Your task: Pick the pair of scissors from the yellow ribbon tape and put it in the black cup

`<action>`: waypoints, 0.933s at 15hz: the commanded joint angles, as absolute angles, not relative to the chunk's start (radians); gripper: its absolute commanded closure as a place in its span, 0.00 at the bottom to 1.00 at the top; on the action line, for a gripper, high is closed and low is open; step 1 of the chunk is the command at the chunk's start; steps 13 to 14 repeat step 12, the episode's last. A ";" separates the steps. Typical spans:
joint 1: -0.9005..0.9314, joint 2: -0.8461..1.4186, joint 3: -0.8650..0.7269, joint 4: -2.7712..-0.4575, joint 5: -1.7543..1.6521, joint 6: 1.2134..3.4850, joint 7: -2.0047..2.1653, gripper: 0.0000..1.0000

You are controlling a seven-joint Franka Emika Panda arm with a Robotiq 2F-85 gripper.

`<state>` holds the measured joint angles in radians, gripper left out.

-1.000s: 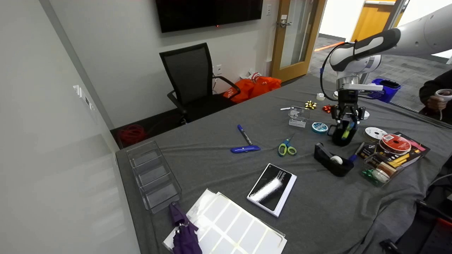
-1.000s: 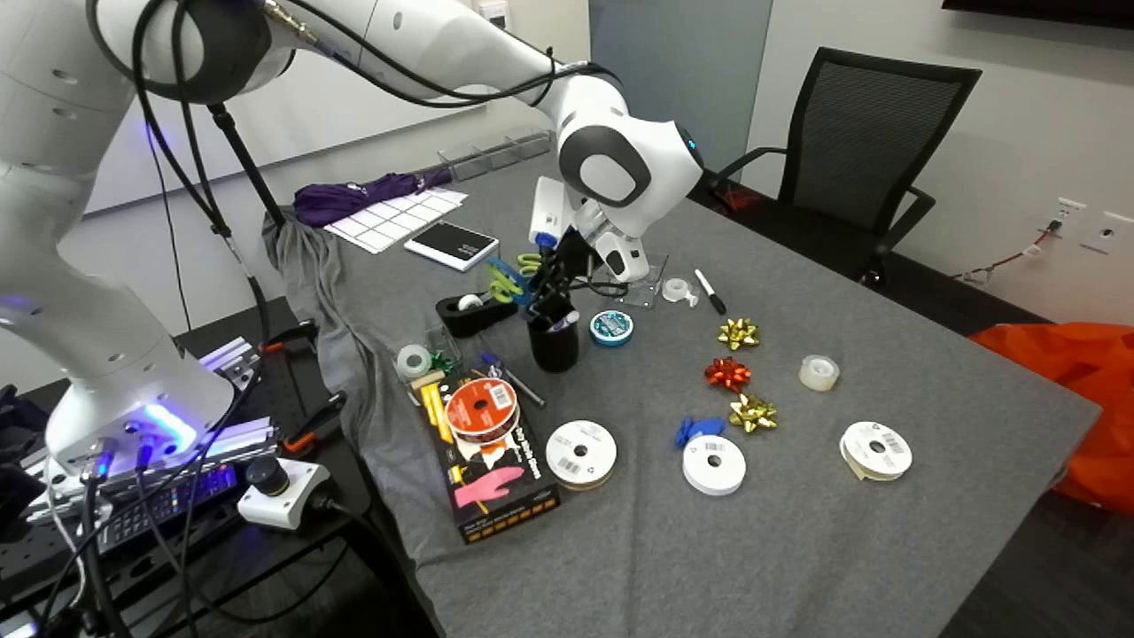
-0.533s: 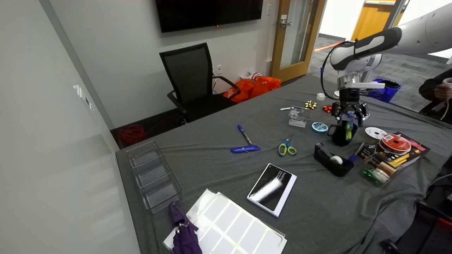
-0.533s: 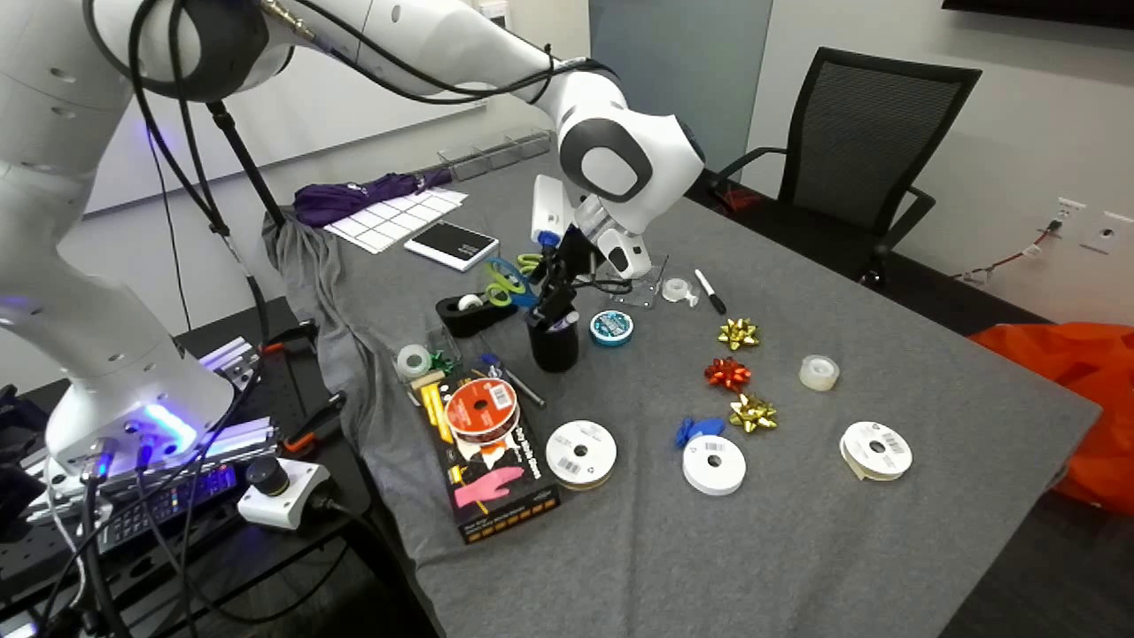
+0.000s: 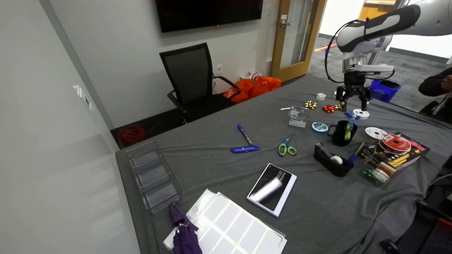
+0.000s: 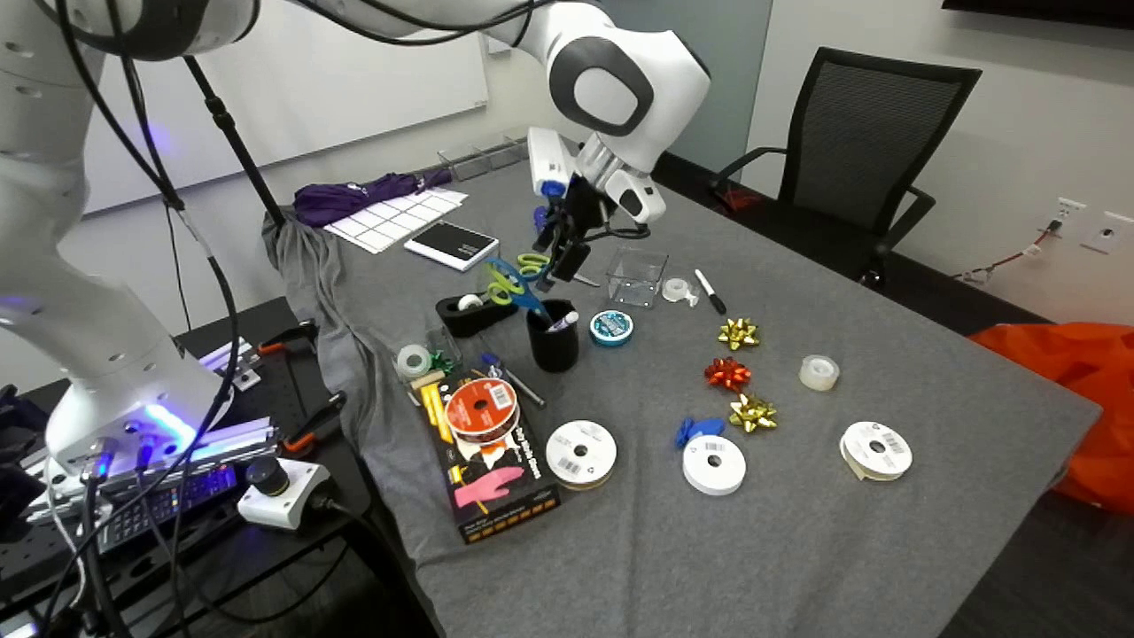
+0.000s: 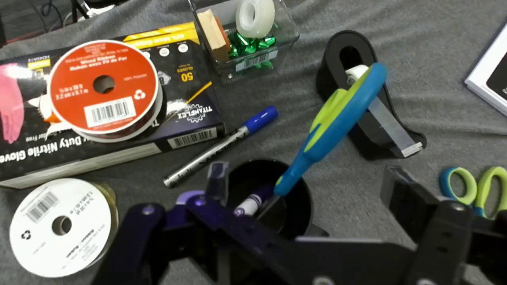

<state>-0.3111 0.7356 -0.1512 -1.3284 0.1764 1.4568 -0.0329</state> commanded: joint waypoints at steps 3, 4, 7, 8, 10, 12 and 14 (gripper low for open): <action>-0.298 0.586 -0.148 -1.481 0.133 1.607 -0.116 0.00; -0.297 0.567 -0.148 -1.504 0.128 1.628 -0.127 0.00; -0.296 0.519 -0.147 -1.569 0.123 1.676 -0.156 0.00; -0.296 0.504 -0.147 -1.592 0.122 1.691 -0.166 0.00; -0.296 0.477 -0.147 -1.632 0.122 1.718 -0.187 0.00; -0.294 0.450 -0.148 -1.676 0.122 1.756 -0.202 0.00; -0.294 0.450 -0.148 -1.676 0.122 1.756 -0.202 0.00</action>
